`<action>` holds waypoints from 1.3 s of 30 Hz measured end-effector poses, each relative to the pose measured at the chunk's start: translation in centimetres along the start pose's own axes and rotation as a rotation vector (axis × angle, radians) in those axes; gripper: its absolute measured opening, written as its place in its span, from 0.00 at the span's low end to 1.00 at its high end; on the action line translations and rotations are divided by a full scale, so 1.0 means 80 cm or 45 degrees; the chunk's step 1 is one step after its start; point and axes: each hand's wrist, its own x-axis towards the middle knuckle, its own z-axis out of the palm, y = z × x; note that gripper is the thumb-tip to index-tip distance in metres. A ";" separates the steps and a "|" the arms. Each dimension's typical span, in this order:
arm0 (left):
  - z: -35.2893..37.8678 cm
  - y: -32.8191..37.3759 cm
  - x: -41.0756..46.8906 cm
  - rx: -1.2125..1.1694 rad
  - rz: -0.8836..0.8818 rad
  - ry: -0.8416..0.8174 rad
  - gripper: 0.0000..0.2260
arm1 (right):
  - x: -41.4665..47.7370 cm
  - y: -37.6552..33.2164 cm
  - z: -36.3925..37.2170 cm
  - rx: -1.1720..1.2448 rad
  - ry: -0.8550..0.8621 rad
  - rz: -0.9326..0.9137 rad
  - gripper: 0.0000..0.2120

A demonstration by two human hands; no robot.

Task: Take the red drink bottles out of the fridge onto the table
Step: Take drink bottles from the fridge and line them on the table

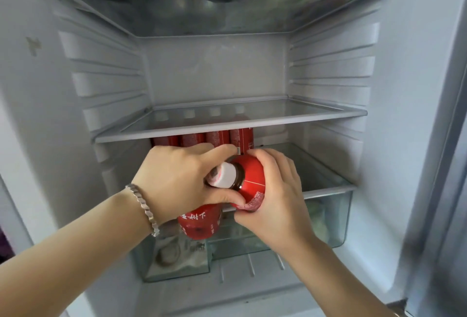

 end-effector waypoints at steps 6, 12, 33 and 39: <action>-0.011 -0.023 -0.015 -0.032 -0.005 -0.030 0.24 | 0.000 -0.018 0.018 -0.001 -0.064 0.004 0.39; -0.028 -0.036 -0.017 0.121 -0.386 -0.129 0.30 | 0.034 -0.018 0.013 0.634 -0.723 0.306 0.44; 0.000 -0.052 -0.016 0.115 -0.928 -0.377 0.21 | 0.151 0.179 0.198 0.199 -0.422 1.210 0.40; -0.003 -0.052 -0.014 0.159 -0.911 -0.334 0.21 | 0.127 0.114 0.123 0.083 -0.648 1.079 0.43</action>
